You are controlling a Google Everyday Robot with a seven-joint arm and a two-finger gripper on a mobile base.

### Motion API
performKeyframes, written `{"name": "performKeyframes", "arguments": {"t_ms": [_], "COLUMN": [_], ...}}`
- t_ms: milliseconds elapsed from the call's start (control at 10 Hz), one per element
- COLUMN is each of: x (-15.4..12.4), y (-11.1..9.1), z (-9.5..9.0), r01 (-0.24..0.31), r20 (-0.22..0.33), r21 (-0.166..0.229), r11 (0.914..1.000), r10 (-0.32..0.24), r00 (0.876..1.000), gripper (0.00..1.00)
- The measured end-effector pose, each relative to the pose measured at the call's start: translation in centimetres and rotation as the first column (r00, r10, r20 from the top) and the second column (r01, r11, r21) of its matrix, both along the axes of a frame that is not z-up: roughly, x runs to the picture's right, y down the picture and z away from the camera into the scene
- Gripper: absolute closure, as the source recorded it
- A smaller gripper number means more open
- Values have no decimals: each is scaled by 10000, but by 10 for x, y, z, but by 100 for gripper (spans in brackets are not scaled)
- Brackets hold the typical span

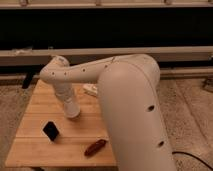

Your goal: Place the ceramic cup over the eraser

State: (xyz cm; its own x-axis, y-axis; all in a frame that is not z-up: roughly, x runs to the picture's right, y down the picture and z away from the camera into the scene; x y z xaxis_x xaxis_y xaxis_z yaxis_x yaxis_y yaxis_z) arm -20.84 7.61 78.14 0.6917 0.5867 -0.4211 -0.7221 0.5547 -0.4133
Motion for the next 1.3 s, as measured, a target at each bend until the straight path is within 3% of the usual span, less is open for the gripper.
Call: {"name": "performKeyframes", "arguments": {"t_ms": [400,500,800,1100,1300], "x": [-14,-19,-23,-39,-46], "y": [-11,-9,-4,4,12], "z": [-50,-66,-91,-134,-147], "r01": [208,311,419,725,969], "r20": [646,834,1066,1426,1512], "r21": [257,310,419,463,446], "r11": [9995,9990,9982,9963,9943], "r10": [-224,-336,-462,-785,-1026], "r00": [9977,9960,9932,9867,9832], "gripper": [85,85,85,85,85]}}
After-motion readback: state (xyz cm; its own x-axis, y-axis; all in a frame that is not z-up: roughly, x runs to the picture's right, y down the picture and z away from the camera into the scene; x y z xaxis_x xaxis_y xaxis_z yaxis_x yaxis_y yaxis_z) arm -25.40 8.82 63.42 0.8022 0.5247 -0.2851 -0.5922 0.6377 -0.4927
